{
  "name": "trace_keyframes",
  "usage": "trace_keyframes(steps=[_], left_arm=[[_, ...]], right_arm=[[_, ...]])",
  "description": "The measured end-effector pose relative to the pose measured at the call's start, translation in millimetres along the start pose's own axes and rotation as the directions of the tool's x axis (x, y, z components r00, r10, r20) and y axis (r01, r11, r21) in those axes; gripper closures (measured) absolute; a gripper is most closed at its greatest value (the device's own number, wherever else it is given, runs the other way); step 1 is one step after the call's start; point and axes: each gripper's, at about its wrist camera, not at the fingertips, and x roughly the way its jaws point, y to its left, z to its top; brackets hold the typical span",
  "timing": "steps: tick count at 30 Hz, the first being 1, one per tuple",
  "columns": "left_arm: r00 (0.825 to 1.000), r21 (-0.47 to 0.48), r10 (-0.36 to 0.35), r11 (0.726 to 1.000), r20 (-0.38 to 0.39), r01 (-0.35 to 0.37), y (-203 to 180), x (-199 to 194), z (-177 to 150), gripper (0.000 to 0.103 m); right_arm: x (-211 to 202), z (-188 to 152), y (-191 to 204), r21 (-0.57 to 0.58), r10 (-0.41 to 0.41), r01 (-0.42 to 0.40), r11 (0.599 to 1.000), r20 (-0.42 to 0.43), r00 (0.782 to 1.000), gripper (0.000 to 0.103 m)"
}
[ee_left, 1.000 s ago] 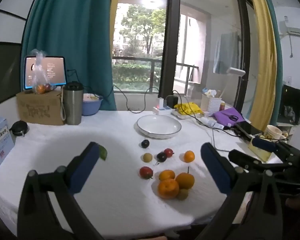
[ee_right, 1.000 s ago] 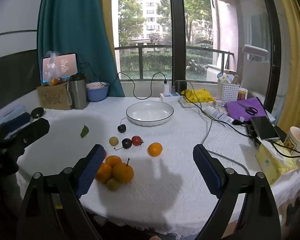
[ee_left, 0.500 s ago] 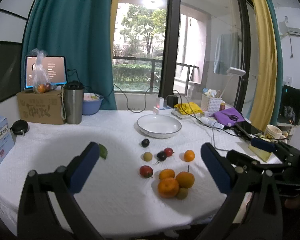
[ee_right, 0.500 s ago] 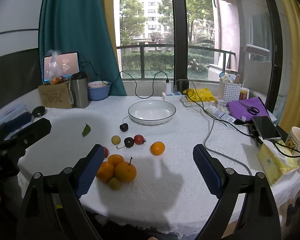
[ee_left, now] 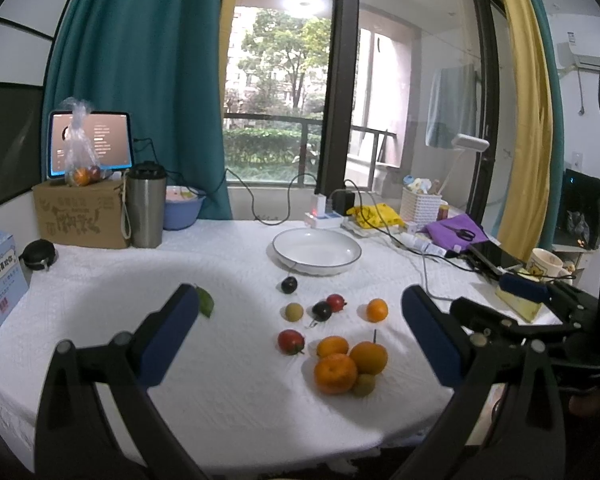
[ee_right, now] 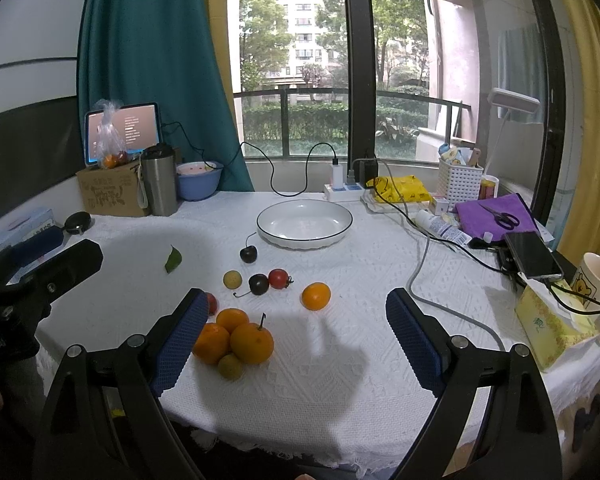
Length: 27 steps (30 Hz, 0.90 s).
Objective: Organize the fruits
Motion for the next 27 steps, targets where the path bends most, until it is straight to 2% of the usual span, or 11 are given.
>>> trace_keyframes(steps=[27], left_arm=[[1.0,0.004,-0.001,1.0,-0.001,0.001,-5.3,-3.6,-2.4,0.001]], right_arm=[[2.1,0.0,-1.0,0.0,0.002,-0.002,1.0,-0.004,1.0,0.01]])
